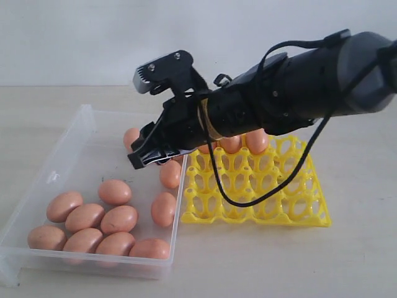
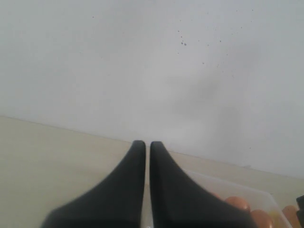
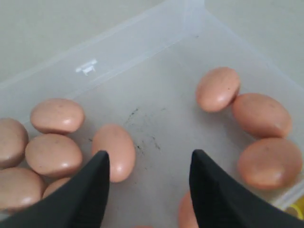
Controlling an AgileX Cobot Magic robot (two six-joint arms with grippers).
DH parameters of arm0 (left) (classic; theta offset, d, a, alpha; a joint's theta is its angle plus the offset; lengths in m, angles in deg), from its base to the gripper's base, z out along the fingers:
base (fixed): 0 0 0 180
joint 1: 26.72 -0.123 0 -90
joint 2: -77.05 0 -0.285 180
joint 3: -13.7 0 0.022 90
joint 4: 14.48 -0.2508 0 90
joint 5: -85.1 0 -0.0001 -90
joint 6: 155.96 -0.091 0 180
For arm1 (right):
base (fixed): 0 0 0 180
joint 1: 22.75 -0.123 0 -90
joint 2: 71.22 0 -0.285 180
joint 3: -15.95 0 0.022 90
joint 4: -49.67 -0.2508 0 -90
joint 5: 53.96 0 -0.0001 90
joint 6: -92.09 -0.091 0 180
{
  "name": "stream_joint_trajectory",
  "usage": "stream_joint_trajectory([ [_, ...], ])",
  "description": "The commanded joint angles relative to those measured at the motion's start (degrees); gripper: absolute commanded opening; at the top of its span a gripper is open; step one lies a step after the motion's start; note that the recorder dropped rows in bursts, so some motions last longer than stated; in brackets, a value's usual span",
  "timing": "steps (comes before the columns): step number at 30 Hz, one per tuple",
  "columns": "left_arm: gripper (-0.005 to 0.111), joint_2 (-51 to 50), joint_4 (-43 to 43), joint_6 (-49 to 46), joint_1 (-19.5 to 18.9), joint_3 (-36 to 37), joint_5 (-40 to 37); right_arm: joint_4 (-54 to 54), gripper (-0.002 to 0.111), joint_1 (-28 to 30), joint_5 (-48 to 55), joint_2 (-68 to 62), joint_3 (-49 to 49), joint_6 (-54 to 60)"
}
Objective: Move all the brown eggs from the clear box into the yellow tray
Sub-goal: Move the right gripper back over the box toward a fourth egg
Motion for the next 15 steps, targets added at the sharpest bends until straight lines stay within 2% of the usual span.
stream_joint_trajectory([
  [1,0.004,0.2,0.3,-0.3,0.2,-0.2,0.0,0.3,0.045,-1.3,-2.8,-5.4,-4.2,10.7],
  [6,0.004,0.2,0.3,-0.3,0.2,-0.2,0.0,0.3,0.045,-1.9,-3.3,-11.0,-9.4,15.6],
  [11,0.004,0.2,0.3,-0.3,0.2,-0.2,0.0,0.3,0.045,-1.9,-8.7,-15.4,-12.9,19.6],
  [15,0.004,0.2,0.3,-0.3,0.2,-0.2,0.0,0.3,0.045,-2.8,-5.8,-17.1,-14.1,23.5],
])
